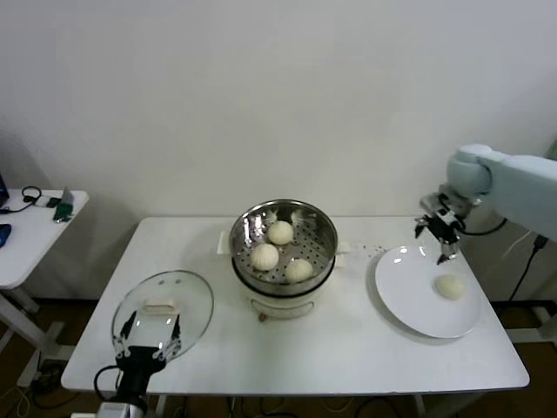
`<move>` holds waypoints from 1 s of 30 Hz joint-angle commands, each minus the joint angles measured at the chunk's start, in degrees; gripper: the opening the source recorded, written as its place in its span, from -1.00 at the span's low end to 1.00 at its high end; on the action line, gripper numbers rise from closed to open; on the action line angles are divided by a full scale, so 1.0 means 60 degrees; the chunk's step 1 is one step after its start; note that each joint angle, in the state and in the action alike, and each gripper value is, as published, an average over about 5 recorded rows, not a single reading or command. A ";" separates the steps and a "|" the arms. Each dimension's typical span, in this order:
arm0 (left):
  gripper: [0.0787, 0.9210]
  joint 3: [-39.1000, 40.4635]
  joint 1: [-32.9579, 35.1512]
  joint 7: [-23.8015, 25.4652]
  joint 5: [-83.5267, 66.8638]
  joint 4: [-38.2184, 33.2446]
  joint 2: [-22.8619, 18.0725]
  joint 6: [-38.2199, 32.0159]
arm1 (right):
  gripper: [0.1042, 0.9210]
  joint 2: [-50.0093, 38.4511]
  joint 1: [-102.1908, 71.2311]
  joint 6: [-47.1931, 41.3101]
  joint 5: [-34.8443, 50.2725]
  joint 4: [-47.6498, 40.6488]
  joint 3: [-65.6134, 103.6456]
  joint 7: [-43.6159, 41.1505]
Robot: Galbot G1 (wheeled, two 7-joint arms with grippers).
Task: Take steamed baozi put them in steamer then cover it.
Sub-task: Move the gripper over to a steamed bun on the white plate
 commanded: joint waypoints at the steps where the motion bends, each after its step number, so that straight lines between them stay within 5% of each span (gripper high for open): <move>1: 0.77 0.0017 -0.0006 -0.0006 0.0131 -0.0028 -0.0062 0.0087 | 0.76 -0.0999 -0.3406 -0.0183 -0.1899 -0.1415 0.3189 0.0153; 14: 0.77 -0.0032 0.0225 -0.0008 0.0313 -0.0046 -0.0298 0.0068 | 0.76 0.0158 -0.5049 0.0746 -0.3953 -0.3453 0.5724 0.0003; 30: 0.77 0.0023 0.0126 -0.0020 0.0457 -0.0001 -0.0405 0.0125 | 0.76 0.1303 -0.5397 0.1039 -0.4299 -0.4688 0.7128 0.0101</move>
